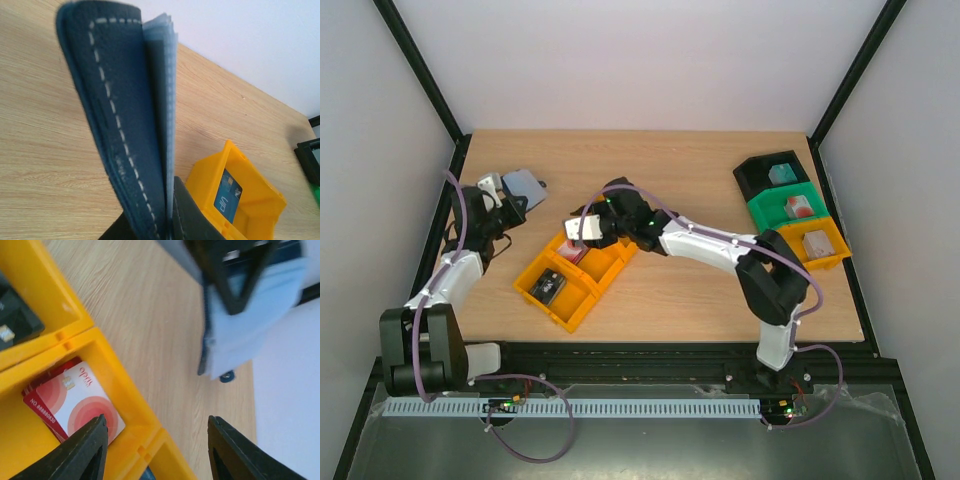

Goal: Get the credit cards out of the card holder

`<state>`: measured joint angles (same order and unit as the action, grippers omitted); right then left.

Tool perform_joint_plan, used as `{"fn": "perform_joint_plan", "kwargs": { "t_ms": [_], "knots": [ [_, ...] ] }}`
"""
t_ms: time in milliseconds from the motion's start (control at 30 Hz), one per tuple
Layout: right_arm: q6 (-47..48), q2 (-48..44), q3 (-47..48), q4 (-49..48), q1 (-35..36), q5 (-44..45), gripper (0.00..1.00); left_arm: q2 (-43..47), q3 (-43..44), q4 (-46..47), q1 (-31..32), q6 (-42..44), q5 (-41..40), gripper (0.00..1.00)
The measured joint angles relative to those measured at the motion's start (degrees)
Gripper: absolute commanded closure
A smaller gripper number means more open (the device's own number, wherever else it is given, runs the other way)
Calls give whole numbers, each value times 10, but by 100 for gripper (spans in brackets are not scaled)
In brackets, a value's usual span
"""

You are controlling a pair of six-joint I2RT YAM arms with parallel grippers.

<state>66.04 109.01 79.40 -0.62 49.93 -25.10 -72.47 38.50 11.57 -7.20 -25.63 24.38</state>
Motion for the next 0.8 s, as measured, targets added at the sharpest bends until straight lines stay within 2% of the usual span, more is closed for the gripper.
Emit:
{"fn": "perform_joint_plan", "kwargs": {
  "t_ms": [167,300,367,500,600,733,800],
  "knots": [
    [-150,-46,-31,-63,-12,-30,47,4,0,-7,0,0,0,98],
    [-414,-51,-34,-135,-15,-4,38,5,0,-13,1,4,-1,98],
    [-530,-59,-40,-155,-15,14,38,5,-7,-12,2,8,-4,98],
    [-736,-73,-39,-141,-10,67,34,5,-38,-17,8,12,-20,98],
    [-831,-71,-19,-77,-5,106,34,5,-64,-14,9,6,-29,98],
    [-907,-70,-16,-19,-3,146,34,5,-109,10,9,-28,-30,98],
    [-930,-71,-27,-6,-3,160,34,5,-133,22,9,-61,-40,88]
  ]
}}
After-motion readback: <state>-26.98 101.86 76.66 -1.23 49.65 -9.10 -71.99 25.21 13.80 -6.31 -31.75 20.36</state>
